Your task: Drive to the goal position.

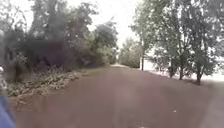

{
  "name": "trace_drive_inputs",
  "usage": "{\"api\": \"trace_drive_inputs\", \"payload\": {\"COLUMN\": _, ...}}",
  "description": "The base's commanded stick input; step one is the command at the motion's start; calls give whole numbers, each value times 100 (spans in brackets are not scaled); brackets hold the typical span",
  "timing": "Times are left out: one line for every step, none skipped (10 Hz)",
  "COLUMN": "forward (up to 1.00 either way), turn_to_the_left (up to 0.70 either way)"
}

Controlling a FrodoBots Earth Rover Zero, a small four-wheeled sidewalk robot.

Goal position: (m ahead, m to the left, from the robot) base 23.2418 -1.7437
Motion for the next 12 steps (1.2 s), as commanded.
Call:
{"api": "trace_drive_inputs", "payload": {"forward": 70, "turn_to_the_left": -1}}
{"api": "trace_drive_inputs", "payload": {"forward": 70, "turn_to_the_left": -1}}
{"api": "trace_drive_inputs", "payload": {"forward": 70, "turn_to_the_left": -1}}
{"api": "trace_drive_inputs", "payload": {"forward": 70, "turn_to_the_left": -1}}
{"api": "trace_drive_inputs", "payload": {"forward": 70, "turn_to_the_left": -1}}
{"api": "trace_drive_inputs", "payload": {"forward": 70, "turn_to_the_left": -1}}
{"api": "trace_drive_inputs", "payload": {"forward": 70, "turn_to_the_left": -1}}
{"api": "trace_drive_inputs", "payload": {"forward": 70, "turn_to_the_left": -1}}
{"api": "trace_drive_inputs", "payload": {"forward": 70, "turn_to_the_left": -1}}
{"api": "trace_drive_inputs", "payload": {"forward": 70, "turn_to_the_left": -1}}
{"api": "trace_drive_inputs", "payload": {"forward": 70, "turn_to_the_left": -1}}
{"api": "trace_drive_inputs", "payload": {"forward": 70, "turn_to_the_left": -1}}
